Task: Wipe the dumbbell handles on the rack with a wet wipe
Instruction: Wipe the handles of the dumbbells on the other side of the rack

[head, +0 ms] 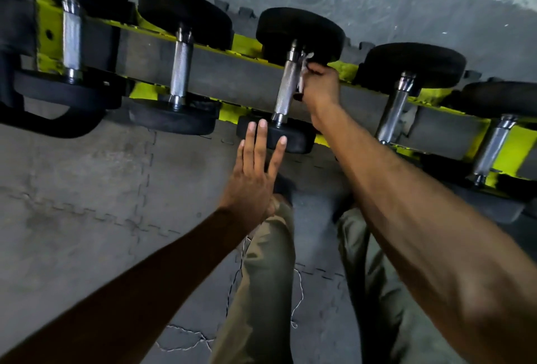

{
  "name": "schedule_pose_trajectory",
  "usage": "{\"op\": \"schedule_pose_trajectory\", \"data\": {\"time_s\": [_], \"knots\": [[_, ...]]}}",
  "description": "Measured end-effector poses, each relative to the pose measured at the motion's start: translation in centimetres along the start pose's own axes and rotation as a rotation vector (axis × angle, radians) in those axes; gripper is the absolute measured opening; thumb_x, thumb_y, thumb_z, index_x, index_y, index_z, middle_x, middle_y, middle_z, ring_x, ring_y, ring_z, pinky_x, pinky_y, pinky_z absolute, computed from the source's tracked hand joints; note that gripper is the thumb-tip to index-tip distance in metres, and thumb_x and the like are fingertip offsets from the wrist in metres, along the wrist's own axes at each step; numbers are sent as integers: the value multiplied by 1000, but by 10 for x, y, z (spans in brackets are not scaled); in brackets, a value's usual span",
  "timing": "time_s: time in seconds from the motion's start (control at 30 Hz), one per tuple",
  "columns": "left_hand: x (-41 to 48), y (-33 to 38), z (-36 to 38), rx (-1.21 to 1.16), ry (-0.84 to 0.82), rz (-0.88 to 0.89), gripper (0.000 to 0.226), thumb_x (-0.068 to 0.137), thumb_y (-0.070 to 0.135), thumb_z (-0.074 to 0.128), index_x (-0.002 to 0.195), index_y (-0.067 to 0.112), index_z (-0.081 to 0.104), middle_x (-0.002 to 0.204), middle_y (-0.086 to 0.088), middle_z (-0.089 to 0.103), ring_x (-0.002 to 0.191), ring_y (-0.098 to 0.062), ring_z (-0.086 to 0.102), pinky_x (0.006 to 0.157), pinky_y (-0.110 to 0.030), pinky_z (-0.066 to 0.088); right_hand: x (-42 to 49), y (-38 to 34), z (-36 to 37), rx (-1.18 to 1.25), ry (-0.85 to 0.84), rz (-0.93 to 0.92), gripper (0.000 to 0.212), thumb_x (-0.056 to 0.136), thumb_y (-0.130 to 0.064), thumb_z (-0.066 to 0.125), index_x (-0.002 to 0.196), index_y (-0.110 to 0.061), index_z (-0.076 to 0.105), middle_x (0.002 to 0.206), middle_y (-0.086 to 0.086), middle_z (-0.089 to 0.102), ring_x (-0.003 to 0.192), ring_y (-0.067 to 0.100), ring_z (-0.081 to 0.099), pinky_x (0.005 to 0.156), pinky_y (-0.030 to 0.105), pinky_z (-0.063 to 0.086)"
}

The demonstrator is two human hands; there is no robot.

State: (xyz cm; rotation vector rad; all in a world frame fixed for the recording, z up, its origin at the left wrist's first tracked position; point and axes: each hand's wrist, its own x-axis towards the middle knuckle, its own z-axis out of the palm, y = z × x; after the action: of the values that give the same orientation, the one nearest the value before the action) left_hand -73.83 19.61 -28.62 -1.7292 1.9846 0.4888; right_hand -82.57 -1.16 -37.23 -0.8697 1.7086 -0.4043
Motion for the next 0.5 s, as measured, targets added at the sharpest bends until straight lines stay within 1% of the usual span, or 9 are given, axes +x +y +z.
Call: {"op": "schedule_pose_trajectory", "data": {"time_s": [0.03, 0.07, 0.13, 0.17, 0.23, 0.3, 0.37, 0.43, 0.5], "knots": [[-1, -1, 0, -3, -14, 2, 130, 90, 71, 54, 155, -1, -32, 158, -44, -28, 152, -59, -12, 128, -60, 14, -1, -2, 3, 41, -66, 47, 13, 94, -20, 58, 91, -14, 69, 81, 5, 69, 58, 10, 56, 53, 24, 47], [-2, -1, 0, -10, -22, 1, 132, 89, 73, 54, 155, -1, -32, 158, -44, -28, 152, -59, -12, 128, -60, 14, -10, -5, 3, 28, -131, 75, 16, 96, -13, 55, 85, -13, 66, 78, 5, 66, 57, 10, 55, 52, 23, 45], [-4, 0, -3, -21, -20, -2, 134, 87, 77, 53, 156, -1, -30, 158, -44, -28, 153, -59, -12, 127, -60, 15, -28, 3, -2, -73, -275, 105, 23, 97, -10, 49, 82, -16, 65, 78, 3, 63, 64, 11, 54, 58, 24, 47], [-5, 1, -5, -32, -21, -5, 134, 86, 78, 53, 157, -1, -29, 158, -44, -29, 153, -59, -13, 127, -60, 15, -32, 13, -4, -118, -308, 105, 25, 94, -7, 48, 78, -16, 65, 76, 4, 62, 67, 14, 54, 63, 27, 46], [-5, 7, -12, -87, -32, -30, 134, 86, 75, 56, 158, 0, -28, 158, -43, -30, 153, -58, -15, 128, -60, 13, -39, 29, -13, -188, -312, 80, 26, 85, -4, 52, 64, -16, 63, 68, 7, 62, 65, 18, 54, 64, 32, 42], [-1, 16, -18, -153, 3, -84, 131, 87, 71, 61, 161, 2, -22, 161, -41, -25, 154, -56, -12, 128, -60, 15, -46, 34, -25, -201, -298, 28, 22, 84, -7, 59, 65, -13, 67, 64, 4, 61, 64, 17, 53, 63, 32, 41], [3, 26, -24, -198, 34, -156, 126, 88, 68, 63, 164, 3, -14, 165, -39, -18, 156, -53, -8, 128, -59, 18, -49, 30, -42, -136, -337, -23, 16, 89, -8, 63, 76, -9, 72, 70, 4, 61, 68, 16, 51, 64, 30, 39], [5, 38, -33, -188, 28, -156, 117, 90, 61, 60, 165, 5, -9, 167, -35, -17, 158, -49, -9, 128, -60, 16, -45, 27, -69, -190, -328, -164, 13, 90, -18, 65, 79, -17, 72, 76, 0, 68, 72, 13, 58, 67, 31, 44], [7, 57, -41, -178, 28, -94, 109, 89, 51, 58, 166, 7, -6, 168, -32, -18, 158, -47, -12, 128, -59, 11, -42, 23, -109, -505, -236, -437, 13, 91, -30, 61, 90, -22, 72, 88, 0, 73, 82, 17, 66, 70, 34, 49]]}}
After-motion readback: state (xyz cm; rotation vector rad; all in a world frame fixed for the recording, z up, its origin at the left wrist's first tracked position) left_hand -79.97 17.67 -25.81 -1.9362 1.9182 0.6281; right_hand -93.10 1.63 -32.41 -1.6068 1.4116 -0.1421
